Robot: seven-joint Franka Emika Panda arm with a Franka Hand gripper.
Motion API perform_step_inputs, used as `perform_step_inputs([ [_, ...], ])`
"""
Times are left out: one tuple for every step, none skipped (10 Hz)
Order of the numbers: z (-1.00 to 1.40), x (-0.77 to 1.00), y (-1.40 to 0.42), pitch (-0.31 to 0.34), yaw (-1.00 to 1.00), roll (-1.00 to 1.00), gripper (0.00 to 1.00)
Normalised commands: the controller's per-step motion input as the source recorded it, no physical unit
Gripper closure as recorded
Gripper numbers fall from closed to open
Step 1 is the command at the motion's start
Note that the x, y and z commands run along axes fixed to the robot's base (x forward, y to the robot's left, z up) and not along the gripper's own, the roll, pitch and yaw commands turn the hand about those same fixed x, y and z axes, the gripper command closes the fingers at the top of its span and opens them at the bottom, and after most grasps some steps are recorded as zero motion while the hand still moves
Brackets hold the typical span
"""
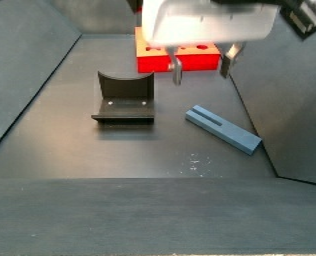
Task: Pick up the double-square object. Move up. Rotate the double-square object. Place the double-square object on the fixture. Regrasp the double-square object. Move to above the board. Insert the double-square object.
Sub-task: Pick up the double-square object.
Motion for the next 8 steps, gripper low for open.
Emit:
perform_step_inputs([
  [-0.93,0.0,0.0,-0.089,0.06,-0.01,0.0],
  [-0.95,0.0,0.0,-0.063,0.07,-0.08,0.0],
  [-0.85,-0.02,0.0,-0.034,0.09,-0.15,0.0],
  [-0.51,0.0,0.0,0.0,0.29,-0.29,0.0],
  [-0.36,0.0,0.0,0.0,0.52,-0.36,0.0],
  [-0.57,0.0,0.02,-0.003,0.46,-0.25,0.0],
  [-0.67,-0.04,0.0,-0.041,0.37,0.0,0.0],
  [-0.62,-0.06,0.0,-0.029,0.22,0.04,0.0],
])
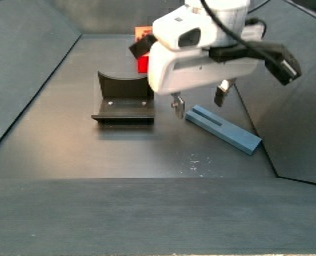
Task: Pick up the double-square object. Move up. Rotate the double-square object. Place the double-square object on the fixture. Regrasp the double-square object. Move to above the board. Insert the double-square object.
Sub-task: Pick up the double-square object.
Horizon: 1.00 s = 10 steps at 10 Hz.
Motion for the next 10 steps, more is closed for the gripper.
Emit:
perform_step_inputs([
  [-0.56,-0.05,0.0,-0.017,0.12,0.06,0.0],
  [-0.53,-0.01,0.0,0.0,0.07,0.07,0.0],
  [-0.47,0.0,0.0,0.0,0.05,0.03,0.0],
  [-0.13,-0.02,0.0,-0.064,0.0,-0.11,0.0],
  [0.0,0.0,0.0,0.0,0.0,-0.02,0.0],
  [0.0,0.0,0.0,0.0,0.0,0.0,1.0],
  [0.0,0.0,0.0,0.0,0.0,0.0,1.0],
  [0.0,0.0,0.0,0.0,0.0,0.0,1.0],
  [0.0,0.0,0.0,0.0,0.0,0.0,1.0],
  [0.0,0.0,0.0,0.0,0.0,0.0,1.0],
])
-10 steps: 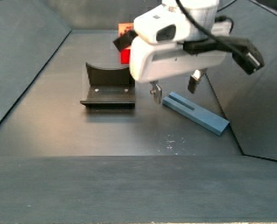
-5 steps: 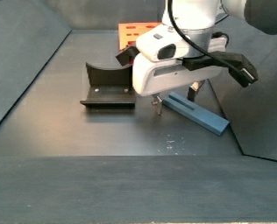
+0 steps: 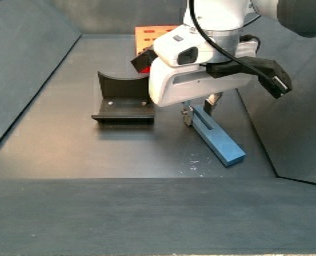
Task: Pick up the double-square object. Move up. Rotate the double-square object. Place the double-square object on the fixture. Regrasp the double-square object. Move to above the board. Insert the double-square object.
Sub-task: Pick up the double-square object, then move up, then rotate the double-square object.
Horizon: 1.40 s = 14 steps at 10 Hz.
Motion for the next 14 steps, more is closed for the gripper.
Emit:
perform_step_inputs([
  [0.0,0.0,0.0,0.0,0.0,0.0,1.0],
  [0.0,0.0,0.0,0.0,0.0,0.0,1.0],
  [0.0,0.0,0.0,0.0,0.0,0.0,1.0],
  [0.0,0.0,0.0,0.0,0.0,0.0,1.0],
  [0.0,0.0,0.0,0.0,0.0,0.0,1.0],
  [0.0,0.0,0.0,0.0,0.0,0.0,1.0],
  [0.83,0.0,0.0,0.0,0.0,0.0,1.0],
  [0.81,-0.05,0.04,0.037,0.02,0.0,1.0],
  [0.76,-0.07,0.03,0.052,0.02,0.0,1.0],
  [0.57,-0.03,0.02,0.072,0.0,0.02,1.0],
  [0.48,-0.02,0.01,0.079,0.0,0.03,1.0],
  [0.29,-0.02,0.01,0.082,-0.01,0.06,1.0],
  [0.83,-0.04,0.2,0.0,0.0,0.0,1.0],
  [0.67,-0.05,0.16,0.001,-0.01,0.02,1.0],
])
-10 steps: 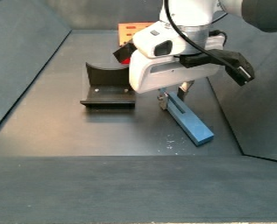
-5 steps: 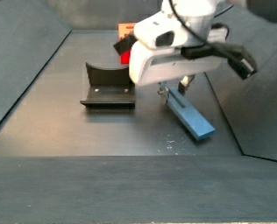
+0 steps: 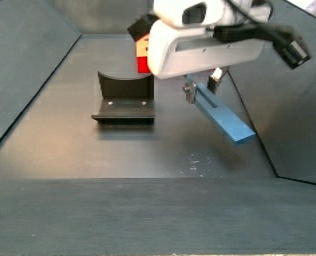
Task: Pick up the double-square object. Move up. Rotate the double-square object. Place the double-square object on the fixture. Regrasp the double-square object. Move to above the board. Insert the double-square object.
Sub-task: Rotate the double-square object.
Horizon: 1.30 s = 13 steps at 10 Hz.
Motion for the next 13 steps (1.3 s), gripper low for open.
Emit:
perform_step_inputs([
  [0.58,-0.04,0.12,0.008,-0.01,0.02,1.0],
  [0.45,-0.04,0.07,0.021,-0.02,0.03,1.0],
  [0.27,-0.03,0.03,0.032,-0.02,0.05,1.0],
  [0.0,0.0,0.0,0.0,-1.0,0.0,1.0],
  [-0.09,0.01,0.0,0.0,-1.0,0.0,1.0],
  [-0.07,0.03,0.01,-0.002,-1.0,0.0,1.0],
  [-0.06,0.03,0.01,-0.002,-1.0,0.0,1.0],
  [-0.05,0.04,0.01,-0.003,-1.0,0.0,1.0],
  [-0.05,0.04,0.02,-0.003,-1.0,0.0,1.0],
  [-0.04,0.04,0.02,-0.003,-1.0,0.0,1.0],
  [-0.04,0.04,0.02,-0.003,-1.0,0.0,1.0],
  [-0.04,0.04,0.02,-0.003,-1.0,0.0,1.0],
  [-0.04,0.04,0.02,-0.003,-1.0,0.0,1.0],
])
